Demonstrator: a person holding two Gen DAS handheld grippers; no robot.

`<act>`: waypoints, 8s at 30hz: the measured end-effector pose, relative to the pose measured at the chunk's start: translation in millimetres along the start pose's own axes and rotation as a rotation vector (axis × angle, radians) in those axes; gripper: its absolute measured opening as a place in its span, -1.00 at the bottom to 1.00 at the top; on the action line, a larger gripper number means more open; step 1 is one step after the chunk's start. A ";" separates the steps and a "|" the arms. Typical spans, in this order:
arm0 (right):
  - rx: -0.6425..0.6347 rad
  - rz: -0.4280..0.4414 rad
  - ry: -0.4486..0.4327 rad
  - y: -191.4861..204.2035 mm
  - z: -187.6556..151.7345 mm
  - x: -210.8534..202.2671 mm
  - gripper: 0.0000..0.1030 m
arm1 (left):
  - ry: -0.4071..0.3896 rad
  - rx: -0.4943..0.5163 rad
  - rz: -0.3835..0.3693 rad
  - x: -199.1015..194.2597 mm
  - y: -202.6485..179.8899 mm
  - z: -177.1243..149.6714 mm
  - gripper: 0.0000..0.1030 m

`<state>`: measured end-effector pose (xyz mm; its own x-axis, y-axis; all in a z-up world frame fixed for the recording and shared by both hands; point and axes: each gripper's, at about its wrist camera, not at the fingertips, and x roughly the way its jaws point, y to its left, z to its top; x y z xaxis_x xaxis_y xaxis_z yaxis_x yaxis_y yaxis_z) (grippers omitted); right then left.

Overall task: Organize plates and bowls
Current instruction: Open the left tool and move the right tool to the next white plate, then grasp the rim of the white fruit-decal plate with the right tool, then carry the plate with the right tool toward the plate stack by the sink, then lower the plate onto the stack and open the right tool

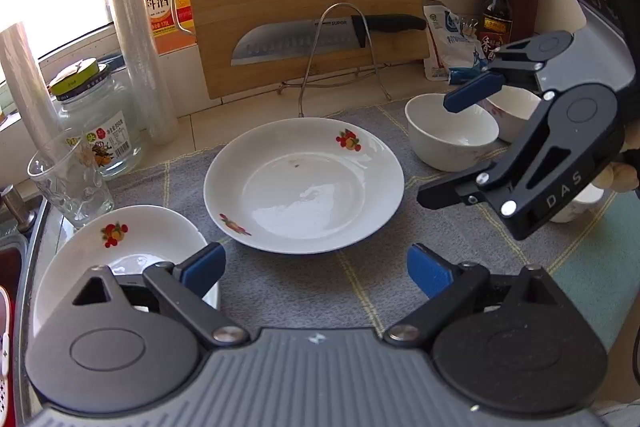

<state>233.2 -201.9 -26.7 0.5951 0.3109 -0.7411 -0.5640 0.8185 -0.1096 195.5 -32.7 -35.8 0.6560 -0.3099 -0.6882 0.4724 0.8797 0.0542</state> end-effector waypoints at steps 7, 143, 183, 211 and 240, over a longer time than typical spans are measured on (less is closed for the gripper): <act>-0.052 0.052 0.044 -27.2 16.3 16.0 1.00 | 0.061 -0.044 0.072 32.6 -32.2 -6.8 0.89; -0.293 0.673 0.314 86.1 183.3 165.6 0.61 | -0.019 -0.318 0.293 -49.3 44.9 -48.4 0.81; -0.291 0.671 0.364 114.5 182.1 196.6 0.61 | 0.043 -0.370 0.291 -51.7 79.0 -64.3 0.81; -0.274 0.595 0.344 96.1 185.6 170.1 0.63 | 0.061 -0.321 0.279 -42.0 90.8 -67.5 0.80; -0.047 0.186 0.067 103.6 93.6 74.9 1.00 | -0.060 -0.128 0.147 -72.4 79.7 -57.3 0.94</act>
<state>272.9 -48.6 -31.6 0.4394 0.4204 -0.7938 -0.6878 0.7259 0.0037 151.9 80.5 -23.1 0.7479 -0.1927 -0.6352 0.2932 0.9544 0.0557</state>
